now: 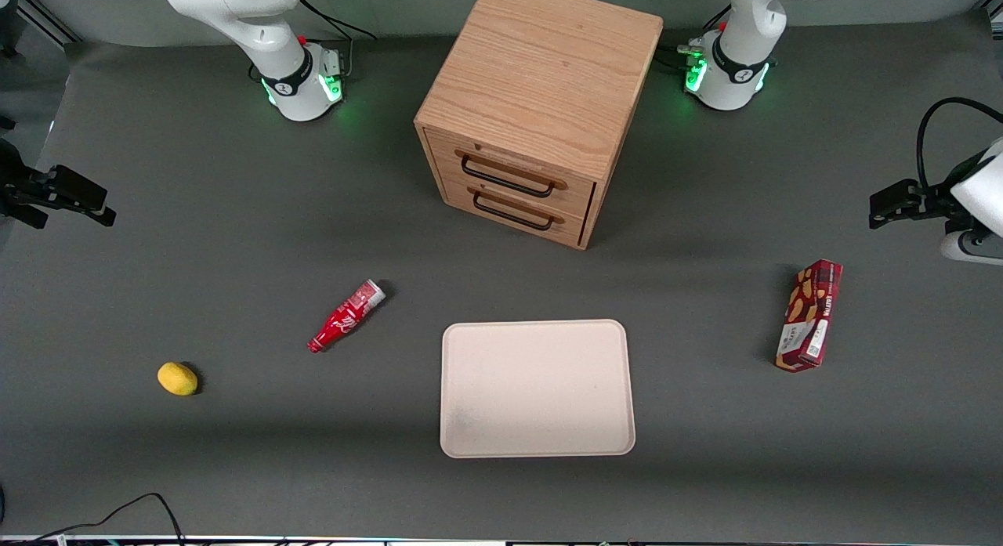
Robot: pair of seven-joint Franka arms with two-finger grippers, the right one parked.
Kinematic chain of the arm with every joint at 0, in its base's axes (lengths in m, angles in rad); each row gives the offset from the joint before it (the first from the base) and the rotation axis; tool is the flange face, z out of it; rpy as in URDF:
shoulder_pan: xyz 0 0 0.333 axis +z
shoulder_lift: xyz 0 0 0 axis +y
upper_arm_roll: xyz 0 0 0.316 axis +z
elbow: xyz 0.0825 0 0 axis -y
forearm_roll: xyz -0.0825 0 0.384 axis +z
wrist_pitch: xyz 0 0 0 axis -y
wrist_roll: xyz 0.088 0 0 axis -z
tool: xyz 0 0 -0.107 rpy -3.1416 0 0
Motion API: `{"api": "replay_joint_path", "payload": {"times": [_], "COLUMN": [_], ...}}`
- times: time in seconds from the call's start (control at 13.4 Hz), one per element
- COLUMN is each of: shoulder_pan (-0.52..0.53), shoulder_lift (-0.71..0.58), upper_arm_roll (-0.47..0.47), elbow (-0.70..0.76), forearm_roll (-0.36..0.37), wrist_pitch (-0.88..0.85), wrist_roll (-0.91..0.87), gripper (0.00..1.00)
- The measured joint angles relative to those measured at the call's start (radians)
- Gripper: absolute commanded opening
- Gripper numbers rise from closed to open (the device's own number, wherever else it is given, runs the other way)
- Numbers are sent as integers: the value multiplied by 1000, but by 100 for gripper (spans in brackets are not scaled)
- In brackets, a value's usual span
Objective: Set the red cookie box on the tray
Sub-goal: 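Move the left gripper down over the upright red cookie box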
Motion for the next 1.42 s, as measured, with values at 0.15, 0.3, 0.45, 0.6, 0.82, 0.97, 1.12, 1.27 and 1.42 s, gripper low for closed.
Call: {"api": "replay_joint_path", "payload": {"times": [0.15, 0.3, 0.45, 0.6, 0.82, 0.97, 1.12, 1.27, 1.42], "shoulder_pan": [-3, -3, -3, -3, -2, 1, 3, 3, 2], "shoulder_lift": [4, 9, 14, 17, 23, 21, 20, 18, 18], "upper_arm_roll": [0, 1, 3, 4, 7, 12, 14, 13, 10], "elbow": [0, 0, -1, -7, -49, -121, -203, -284, -392], "forearm_roll": [0, 0, 0, 0, 0, 0, 0, 0, 1], "wrist_pitch": [-13, -14, -15, -16, 9, 94, 193, 299, 444], "wrist_roll": [0, 0, 0, 0, 0, 0, 2, 4, 33], "gripper": [100, 100, 100, 100, 100, 100, 100, 100, 100]}}
